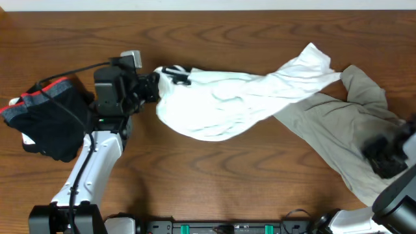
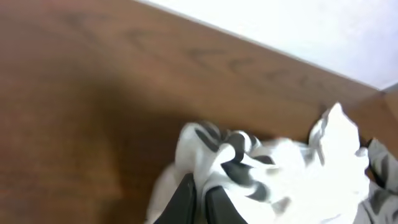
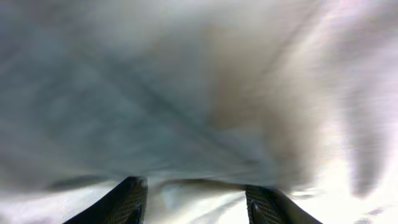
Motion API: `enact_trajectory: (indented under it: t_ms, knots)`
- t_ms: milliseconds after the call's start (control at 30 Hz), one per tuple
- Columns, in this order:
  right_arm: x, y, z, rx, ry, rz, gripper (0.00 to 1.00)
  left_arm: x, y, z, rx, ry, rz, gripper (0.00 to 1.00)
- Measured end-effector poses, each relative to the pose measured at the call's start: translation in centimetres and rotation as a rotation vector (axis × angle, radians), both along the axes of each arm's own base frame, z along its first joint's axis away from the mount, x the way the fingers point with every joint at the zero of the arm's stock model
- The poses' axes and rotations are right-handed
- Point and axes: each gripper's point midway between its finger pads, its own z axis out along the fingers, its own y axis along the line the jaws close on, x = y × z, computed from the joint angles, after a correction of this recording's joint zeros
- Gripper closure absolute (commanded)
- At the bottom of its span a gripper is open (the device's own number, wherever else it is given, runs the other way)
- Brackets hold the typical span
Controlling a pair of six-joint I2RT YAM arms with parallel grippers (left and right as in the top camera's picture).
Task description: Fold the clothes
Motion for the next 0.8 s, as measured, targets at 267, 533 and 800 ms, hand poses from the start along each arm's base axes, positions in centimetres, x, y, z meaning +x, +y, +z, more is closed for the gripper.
enact_trajectory:
  t_ms: [267,533,800]
  knots:
    - [2.9,1.6,0.3,0.139,-0.193,0.078,0.46,-1.3,-1.4,-2.3,-0.006,0.104,-0.029,0.49]
    - [11.0,9.1,7.4,0.195,-0.549,0.556,0.49,-6.2,-2.4,-6.7,0.005,0.383,-0.061,0.39]
    - [15.2,16.7,13.9,0.036,-0.695,1.0,0.57,-11.3,-3.3,-9.3,0.027,0.614,-0.096,0.31]
